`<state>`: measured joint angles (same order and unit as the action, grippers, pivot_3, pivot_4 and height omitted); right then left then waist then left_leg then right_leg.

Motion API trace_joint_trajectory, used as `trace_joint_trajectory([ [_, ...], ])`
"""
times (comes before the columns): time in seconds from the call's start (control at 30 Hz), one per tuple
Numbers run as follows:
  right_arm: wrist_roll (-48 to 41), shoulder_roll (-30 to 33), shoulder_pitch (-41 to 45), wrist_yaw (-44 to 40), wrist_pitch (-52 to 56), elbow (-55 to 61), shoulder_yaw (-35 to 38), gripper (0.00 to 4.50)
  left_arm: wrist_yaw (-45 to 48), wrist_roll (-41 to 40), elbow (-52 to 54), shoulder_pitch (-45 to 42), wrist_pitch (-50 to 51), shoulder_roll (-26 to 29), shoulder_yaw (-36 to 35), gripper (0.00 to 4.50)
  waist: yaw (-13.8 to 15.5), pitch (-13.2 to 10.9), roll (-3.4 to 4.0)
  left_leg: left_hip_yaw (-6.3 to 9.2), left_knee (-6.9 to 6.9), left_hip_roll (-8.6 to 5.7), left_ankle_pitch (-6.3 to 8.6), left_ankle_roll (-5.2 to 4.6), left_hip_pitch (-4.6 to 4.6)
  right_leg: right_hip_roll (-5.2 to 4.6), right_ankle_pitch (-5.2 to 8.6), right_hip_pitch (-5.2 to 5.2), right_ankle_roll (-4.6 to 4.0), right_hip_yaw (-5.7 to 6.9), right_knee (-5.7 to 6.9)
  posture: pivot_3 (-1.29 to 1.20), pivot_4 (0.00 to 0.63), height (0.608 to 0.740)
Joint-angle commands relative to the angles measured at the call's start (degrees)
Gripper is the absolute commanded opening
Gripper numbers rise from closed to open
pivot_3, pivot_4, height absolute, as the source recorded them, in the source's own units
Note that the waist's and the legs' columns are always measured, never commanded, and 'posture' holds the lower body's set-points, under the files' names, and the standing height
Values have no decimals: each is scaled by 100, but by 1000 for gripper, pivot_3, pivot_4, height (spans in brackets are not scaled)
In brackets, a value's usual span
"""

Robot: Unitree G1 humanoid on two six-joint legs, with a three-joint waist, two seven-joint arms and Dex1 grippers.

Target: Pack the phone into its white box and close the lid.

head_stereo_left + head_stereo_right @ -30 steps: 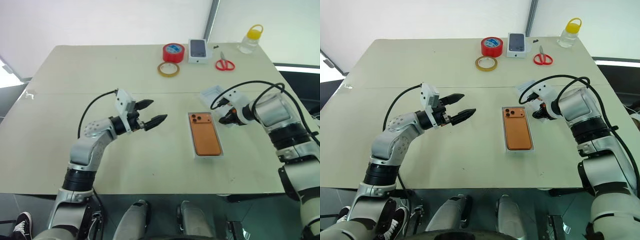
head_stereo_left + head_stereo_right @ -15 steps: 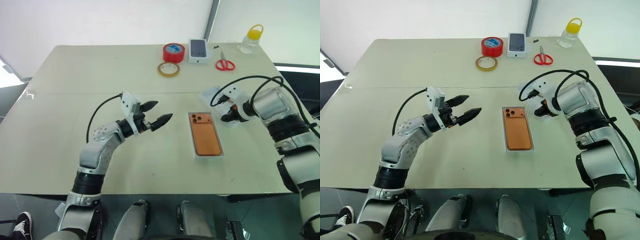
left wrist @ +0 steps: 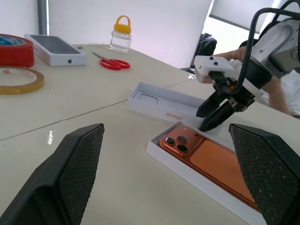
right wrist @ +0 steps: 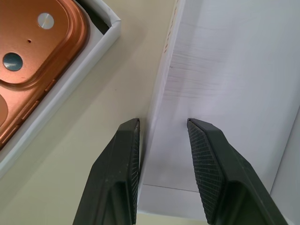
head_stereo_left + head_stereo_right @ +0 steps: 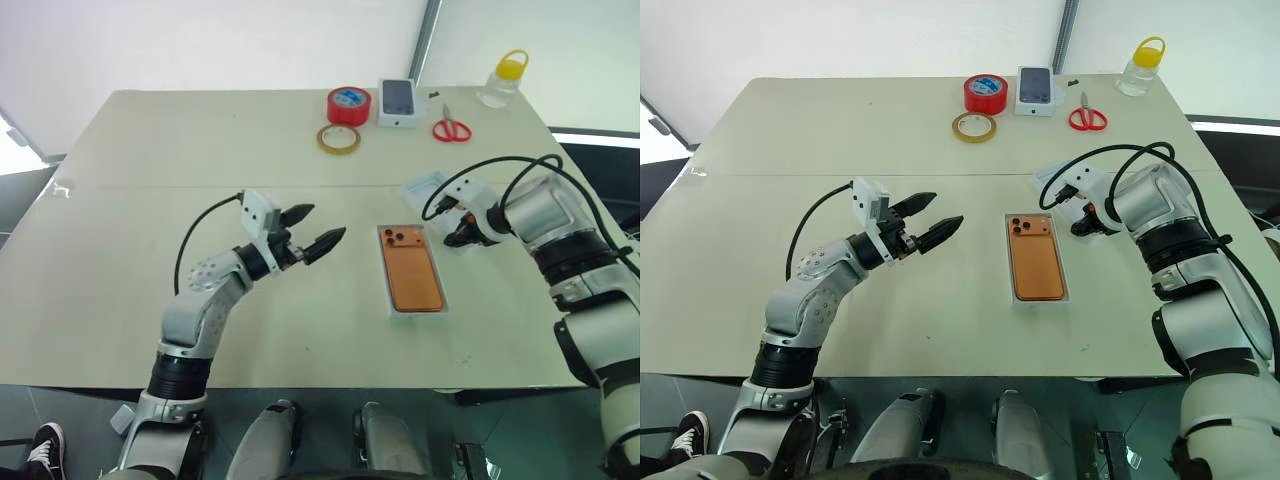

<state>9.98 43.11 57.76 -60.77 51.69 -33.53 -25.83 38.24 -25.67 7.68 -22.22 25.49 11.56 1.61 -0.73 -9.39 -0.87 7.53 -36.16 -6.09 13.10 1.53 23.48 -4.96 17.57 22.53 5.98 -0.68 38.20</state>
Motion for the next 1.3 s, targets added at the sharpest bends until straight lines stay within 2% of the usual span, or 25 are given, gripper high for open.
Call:
trace_joint_trajectory([
  [0.03,102,88,-4,-42,17,2,6,397,-34,-56,284,36,-77,-31,71,4500,1,0,0,0,-1,0,0,0,0,0,0,-1,0,0,0,0,150,740],
  [0.07,115,82,-9,-52,29,20,11,29,-33,-57,283,32,-72,-30,63,4500,1,0,0,0,-2,-1,0,0,0,0,0,-1,0,0,0,0,150,740],
  [0.27,126,5,71,39,30,-16,107,29,3,-85,240,-1,-58,1,27,4500,-2,0,0,0,1,1,0,0,-1,1,0,1,0,0,0,0,150,740],
  [0.43,-108,-264,493,703,-123,-537,826,29,27,-85,155,-62,-13,101,-15,4500,-22,-1,1,-1,0,1,0,0,-1,1,-1,1,-1,-1,2,0,150,740],
  [0.6,-1321,-909,986,1375,181,-670,2633,29,73,-213,111,-226,156,274,-160,4500,-38,-4,7,-4,13,4,-2,4,2,5,-1,14,-2,-6,3,0,150,740],
  [0.73,-2492,-1437,1093,1703,1360,-301,4086,29,120,-289,77,-341,289,432,-215,4500,2,-4,6,-2,14,6,-3,4,2,8,-1,12,-2,-5,2,0,150,740],
  [0.87,-3437,-2084,603,2085,2686,946,5097,29,173,-356,30,-442,365,572,-257,4500,15,-5,7,-1,8,3,-2,3,5,3,-1,11,-2,-5,2,0,150,740],
  [1.0,-4185,-2694,-444,2342,3891,2688,5367,29,182,-433,-18,-566,460,637,-318,4500,15,-4,8,6,7,2,-2,2,7,2,-1,12,-2,-3,3,0,150,740],
  [1.1,-5284,-2964,-1048,2734,4081,3243,5575,29,177,-483,-17,-596,514,646,-353,4500,-3,-4,9,3,6,1,-1,0,10,0,-1,17,-2,-5,10,0,150,740],
  [1.2,-6917,-3038,-2117,3407,4081,3895,5279,29,103,-518,28,-613,513,589,-389,4500,-23,-3,11,-3,7,3,11,-23,7,3,-1,26,-3,-13,30,0,150,740],
  [1.3,-8066,-2948,-2544,4287,4081,4142,5151,29,59,-565,50,-611,531,569,-436,4500,-34,-9,20,-1,14,10,12,-24,7,8,-1,26,-4,-13,21,0,150,740],
])
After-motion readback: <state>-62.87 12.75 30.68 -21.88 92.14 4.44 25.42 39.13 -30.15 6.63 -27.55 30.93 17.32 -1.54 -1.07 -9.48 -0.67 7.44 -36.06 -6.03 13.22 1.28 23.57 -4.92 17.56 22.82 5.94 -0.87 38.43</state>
